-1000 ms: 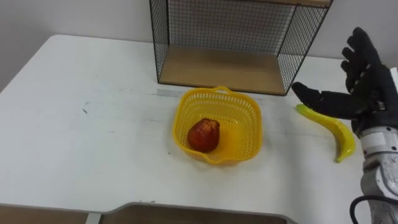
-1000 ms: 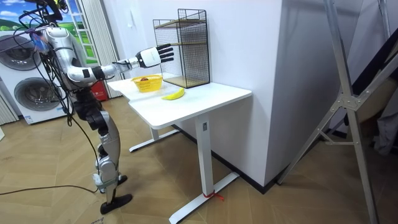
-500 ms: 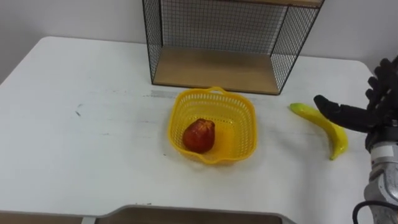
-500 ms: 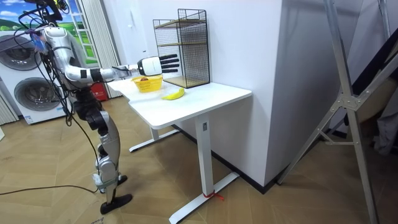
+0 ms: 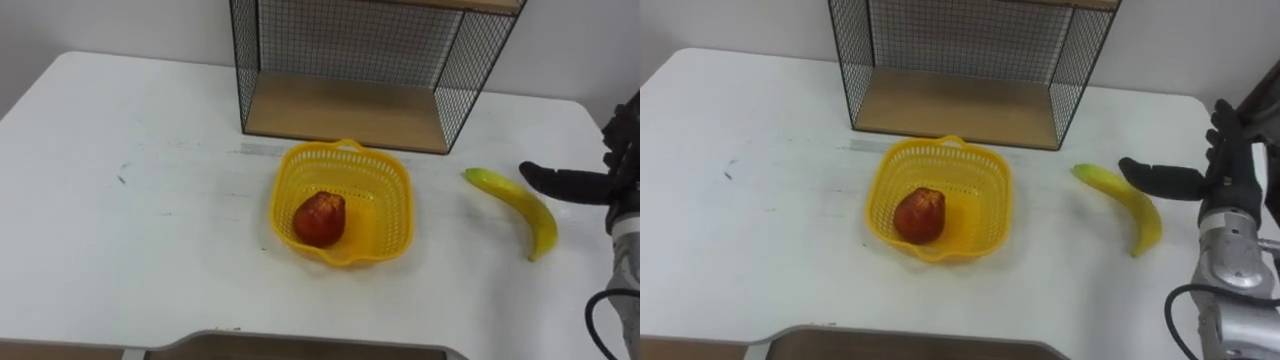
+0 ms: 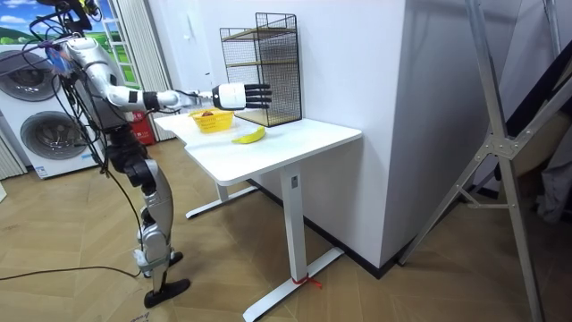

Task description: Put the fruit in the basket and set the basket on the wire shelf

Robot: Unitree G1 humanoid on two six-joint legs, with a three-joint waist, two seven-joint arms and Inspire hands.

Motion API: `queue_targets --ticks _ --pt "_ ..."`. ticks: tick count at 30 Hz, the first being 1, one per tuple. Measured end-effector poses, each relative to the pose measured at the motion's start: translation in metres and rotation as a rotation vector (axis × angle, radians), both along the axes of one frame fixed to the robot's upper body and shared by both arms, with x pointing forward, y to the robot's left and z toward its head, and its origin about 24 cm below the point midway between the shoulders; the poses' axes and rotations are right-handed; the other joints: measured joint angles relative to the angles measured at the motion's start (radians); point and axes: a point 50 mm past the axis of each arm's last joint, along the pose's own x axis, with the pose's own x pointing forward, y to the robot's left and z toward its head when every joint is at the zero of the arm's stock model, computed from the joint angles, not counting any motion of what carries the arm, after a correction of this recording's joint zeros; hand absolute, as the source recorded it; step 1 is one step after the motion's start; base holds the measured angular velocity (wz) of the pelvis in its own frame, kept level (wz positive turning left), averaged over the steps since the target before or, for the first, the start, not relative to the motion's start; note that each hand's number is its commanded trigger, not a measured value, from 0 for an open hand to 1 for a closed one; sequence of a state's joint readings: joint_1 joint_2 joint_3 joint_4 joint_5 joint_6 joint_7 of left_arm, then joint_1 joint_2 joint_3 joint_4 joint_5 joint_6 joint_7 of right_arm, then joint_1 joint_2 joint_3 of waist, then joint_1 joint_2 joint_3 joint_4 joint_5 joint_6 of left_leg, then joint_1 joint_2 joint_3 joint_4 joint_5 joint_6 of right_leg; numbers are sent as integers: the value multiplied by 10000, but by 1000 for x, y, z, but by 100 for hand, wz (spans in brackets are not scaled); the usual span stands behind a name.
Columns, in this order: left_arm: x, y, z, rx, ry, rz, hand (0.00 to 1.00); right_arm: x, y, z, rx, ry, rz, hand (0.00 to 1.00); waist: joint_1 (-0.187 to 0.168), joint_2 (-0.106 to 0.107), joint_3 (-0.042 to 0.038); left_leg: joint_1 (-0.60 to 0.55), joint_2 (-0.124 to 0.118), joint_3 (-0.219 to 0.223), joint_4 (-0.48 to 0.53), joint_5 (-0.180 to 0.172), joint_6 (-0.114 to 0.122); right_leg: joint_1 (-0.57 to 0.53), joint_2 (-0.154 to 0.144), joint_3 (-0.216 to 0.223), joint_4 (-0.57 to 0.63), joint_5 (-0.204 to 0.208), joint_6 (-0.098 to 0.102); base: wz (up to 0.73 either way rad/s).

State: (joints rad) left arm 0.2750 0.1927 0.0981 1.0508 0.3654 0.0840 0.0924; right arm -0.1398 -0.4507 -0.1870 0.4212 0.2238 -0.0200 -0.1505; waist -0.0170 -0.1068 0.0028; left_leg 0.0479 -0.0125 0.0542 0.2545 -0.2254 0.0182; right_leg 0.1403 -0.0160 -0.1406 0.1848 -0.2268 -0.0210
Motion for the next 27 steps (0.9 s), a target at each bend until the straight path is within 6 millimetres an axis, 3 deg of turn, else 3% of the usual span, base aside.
queue_targets --ticks 5,9,15,19,27 --pt "0 4 1 -54 31 163 0 4 -7 -2 -500 730 501 0 170 -209 37 -46 1 -39 39 1 -2 15 -8 -89 0 0 0 3" --pt "0 7 2 -91 127 161 0 4 -6 -8 -513 1366 904 0 243 -310 4 -187 -7 -57 122 0 -1 -7 -13 -122 6 0 0 2" --pt "-1 10 3 -71 212 155 0 5 -7 -9 -1419 2082 1578 0 242 -206 6 -196 -7 -159 162 0 -1 -15 -10 -259 5 1 -1 6" --pt "-4 11 4 -51 298 182 0 7 -12 -15 -1581 2736 1654 0 293 -60 -45 -76 -16 -170 112 1 -2 46 -13 -243 -1 2 -2 -1" --pt "-4 13 5 -89 309 125 0 -9 -15 -50 -1077 4888 2099 0 546 -149 -26 90 -41 -206 11 13 -15 193 -28 -242 -125 1 -2 -1"
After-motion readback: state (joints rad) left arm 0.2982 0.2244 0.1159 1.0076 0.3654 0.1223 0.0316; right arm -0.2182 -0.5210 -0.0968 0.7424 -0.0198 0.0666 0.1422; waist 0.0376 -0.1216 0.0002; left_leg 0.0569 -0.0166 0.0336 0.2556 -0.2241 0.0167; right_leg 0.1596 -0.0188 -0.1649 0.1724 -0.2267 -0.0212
